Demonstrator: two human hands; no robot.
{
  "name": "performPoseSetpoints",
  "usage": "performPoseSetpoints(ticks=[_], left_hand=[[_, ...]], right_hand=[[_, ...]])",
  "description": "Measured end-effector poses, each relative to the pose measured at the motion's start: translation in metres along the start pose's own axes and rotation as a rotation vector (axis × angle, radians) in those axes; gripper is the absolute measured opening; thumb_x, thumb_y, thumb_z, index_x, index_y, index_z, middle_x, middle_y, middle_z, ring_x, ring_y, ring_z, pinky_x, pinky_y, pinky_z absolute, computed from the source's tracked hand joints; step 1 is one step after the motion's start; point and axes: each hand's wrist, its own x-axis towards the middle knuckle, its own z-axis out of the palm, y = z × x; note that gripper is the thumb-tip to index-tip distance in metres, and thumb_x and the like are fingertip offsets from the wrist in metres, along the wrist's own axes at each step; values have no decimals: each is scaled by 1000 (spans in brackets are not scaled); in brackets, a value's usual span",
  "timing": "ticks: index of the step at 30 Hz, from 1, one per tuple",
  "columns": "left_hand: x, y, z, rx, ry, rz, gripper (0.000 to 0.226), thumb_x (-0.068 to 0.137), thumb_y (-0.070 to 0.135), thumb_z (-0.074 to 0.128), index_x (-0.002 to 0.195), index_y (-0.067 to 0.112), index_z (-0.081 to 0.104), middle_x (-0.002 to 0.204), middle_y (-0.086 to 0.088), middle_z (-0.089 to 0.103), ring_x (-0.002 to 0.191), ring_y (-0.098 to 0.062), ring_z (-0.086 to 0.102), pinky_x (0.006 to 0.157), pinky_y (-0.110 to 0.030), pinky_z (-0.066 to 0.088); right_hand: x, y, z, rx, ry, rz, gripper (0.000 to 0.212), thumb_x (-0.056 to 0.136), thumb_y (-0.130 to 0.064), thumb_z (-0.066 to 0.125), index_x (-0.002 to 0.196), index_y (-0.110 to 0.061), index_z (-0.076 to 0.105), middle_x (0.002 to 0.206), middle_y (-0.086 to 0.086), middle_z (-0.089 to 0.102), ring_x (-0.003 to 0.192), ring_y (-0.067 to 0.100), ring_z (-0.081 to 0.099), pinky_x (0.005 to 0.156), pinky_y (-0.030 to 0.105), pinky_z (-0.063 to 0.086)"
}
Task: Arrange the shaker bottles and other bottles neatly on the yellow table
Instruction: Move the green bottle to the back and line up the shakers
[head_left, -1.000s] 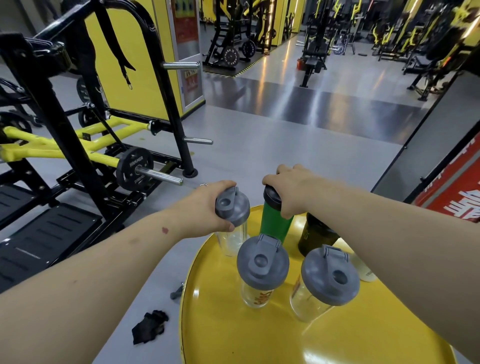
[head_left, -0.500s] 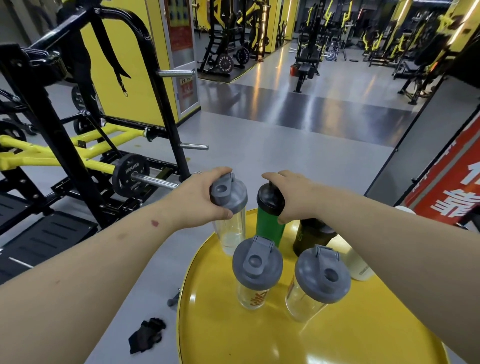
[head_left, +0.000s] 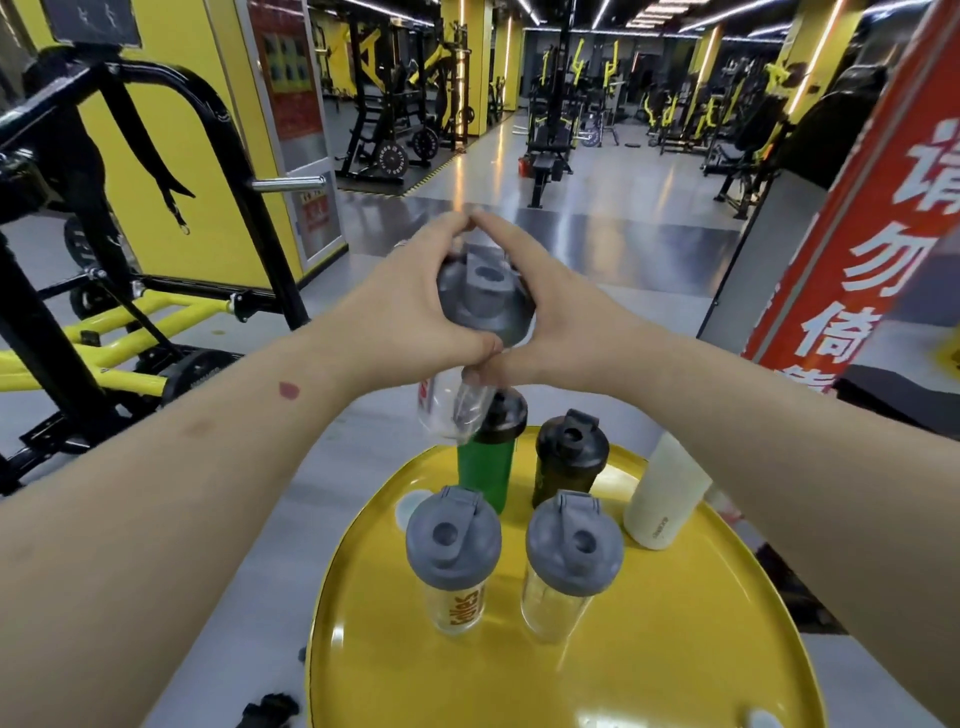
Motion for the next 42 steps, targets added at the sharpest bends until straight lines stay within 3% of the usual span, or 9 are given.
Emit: performPoseSetpoints(ticks=[4, 8, 13, 18, 22, 28, 32, 38, 42], left_hand=[[7, 22, 8, -23, 19, 79, 77, 74, 10, 87, 130, 34, 40, 107, 25, 55, 93, 22, 58, 74, -4, 46], [9, 30, 13, 1, 17, 77, 89, 74, 30, 89, 146, 34, 36, 117, 27, 51, 99, 26, 50, 78, 0, 43], [12, 37, 22, -63, 0, 94, 86, 81, 43, 82, 151, 38, 34, 137, 16, 51, 114, 11, 54, 85, -6, 47], [0, 24, 56, -214, -148, 70, 85, 81, 62, 67, 154, 36, 32, 144, 12, 48, 128, -1, 52, 106, -33, 47], [-16, 6, 97, -94, -268, 12, 103, 70, 74, 63, 157, 39, 21, 150, 9, 43, 134, -2, 46, 111, -35, 42], [-42, -6, 146, 311, -568, 98, 106, 76, 70, 69, 159, 36, 15, 161, 11, 28, 145, -9, 29, 113, -32, 35], [-52, -8, 169, 471, -630, 146, 109, 74, 72, 72, 160, 35, 15, 161, 11, 23, 145, -14, 27, 111, -31, 35], [-57, -15, 181, 633, -647, 151, 103, 76, 62, 76, 157, 37, 19, 159, 5, 24, 141, -23, 30, 100, -34, 42], [-59, -24, 186, 626, -599, 169, 91, 78, 45, 75, 154, 34, 28, 151, 4, 31, 133, -23, 36, 100, -33, 45]], right_hand=[[-13, -8, -19, 59, 84, -44, 111, 66, -5, 97, 157, -9, 33, 140, -3, 57, 124, -3, 59, 100, 17, 49], [-31, -9, -30, 53, 158, -34, 93, 68, 0, 94, 142, -21, 41, 125, -23, 57, 111, -15, 60, 91, 10, 48], [-52, -11, -46, 57, 224, 16, 92, 71, -4, 93, 147, -15, 43, 126, -14, 60, 111, -5, 65, 89, 15, 51], [-88, -6, -65, -44, 260, 93, 92, 71, -9, 93, 147, -23, 44, 130, -4, 59, 110, 3, 65, 88, 17, 53], [-126, 14, -78, -150, 275, 168, 94, 69, -22, 94, 147, -34, 42, 138, -4, 52, 121, 4, 58, 96, 23, 50], [-182, 45, -76, -171, 295, 306, 96, 65, -25, 94, 145, -35, 41, 136, -5, 51, 123, 9, 55, 100, 34, 51], [-210, 64, -55, -160, 242, 397, 96, 65, -27, 93, 143, -41, 39, 136, -10, 48, 125, 10, 52, 102, 39, 52], [-243, 88, -18, -184, 147, 456, 94, 65, -26, 90, 136, -52, 33, 132, -28, 38, 124, -10, 42, 91, 13, 44], [-262, 101, 6, -195, 72, 503, 95, 64, -25, 88, 135, -55, 31, 128, -43, 28, 117, -9, 46, 82, 17, 52]])
